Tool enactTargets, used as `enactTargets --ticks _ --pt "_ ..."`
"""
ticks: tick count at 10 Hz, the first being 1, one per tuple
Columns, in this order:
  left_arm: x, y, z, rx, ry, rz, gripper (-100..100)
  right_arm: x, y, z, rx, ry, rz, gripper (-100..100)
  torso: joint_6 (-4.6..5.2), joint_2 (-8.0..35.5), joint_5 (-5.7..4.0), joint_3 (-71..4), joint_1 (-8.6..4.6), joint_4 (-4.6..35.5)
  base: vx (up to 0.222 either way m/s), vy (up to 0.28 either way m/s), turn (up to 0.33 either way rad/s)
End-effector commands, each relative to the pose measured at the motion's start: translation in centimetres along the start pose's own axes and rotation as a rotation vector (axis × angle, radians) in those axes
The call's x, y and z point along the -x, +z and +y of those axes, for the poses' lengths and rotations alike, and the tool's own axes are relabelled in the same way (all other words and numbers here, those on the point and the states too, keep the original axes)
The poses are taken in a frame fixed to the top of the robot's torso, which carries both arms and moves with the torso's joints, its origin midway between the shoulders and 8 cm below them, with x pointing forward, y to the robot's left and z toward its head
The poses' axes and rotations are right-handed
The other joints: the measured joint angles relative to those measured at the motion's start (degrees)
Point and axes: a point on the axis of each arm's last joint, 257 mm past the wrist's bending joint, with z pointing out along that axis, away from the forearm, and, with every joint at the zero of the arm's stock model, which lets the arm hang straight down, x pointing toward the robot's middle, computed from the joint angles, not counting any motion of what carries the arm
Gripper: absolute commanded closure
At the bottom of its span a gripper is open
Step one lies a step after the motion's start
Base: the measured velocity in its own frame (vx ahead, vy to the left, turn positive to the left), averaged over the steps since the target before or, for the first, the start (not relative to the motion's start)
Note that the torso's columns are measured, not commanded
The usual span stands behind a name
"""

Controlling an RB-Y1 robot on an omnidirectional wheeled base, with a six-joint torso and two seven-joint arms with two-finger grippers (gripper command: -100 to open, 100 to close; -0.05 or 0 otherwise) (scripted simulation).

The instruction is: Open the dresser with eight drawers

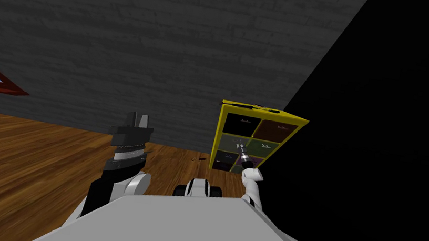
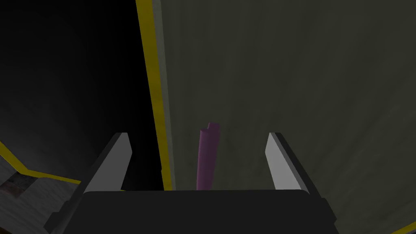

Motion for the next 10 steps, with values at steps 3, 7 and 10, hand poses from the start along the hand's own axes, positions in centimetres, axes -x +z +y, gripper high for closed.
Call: enactTargets --ticks 3,7,10 --pt "0.0 0.0 0.0 0.000 0.000 0.000 0 -0.1 0.2 -0.4 -0.003 0.001 -0.007 100 0.05 0.60 0.04 0.38 0.12 0.15 -0.146 0.023 -0.015" --pt "0.0 0.0 0.0 0.000 0.000 0.000 0 0.0 0.0 -0.1 0.006 0.007 -0.013 100 0.01 0.01 0.21 0.02 0.11 0.27 -0.165 0.029 -0.022" --pt "0.0 0.0 0.0 0.000 0.000 0.000 0 -0.4 1.3 -0.9 0.006 0.010 -0.018 -100 0.08 0.44 0.10 0.28 0.07 0.22 -0.188 0.020 -0.011"
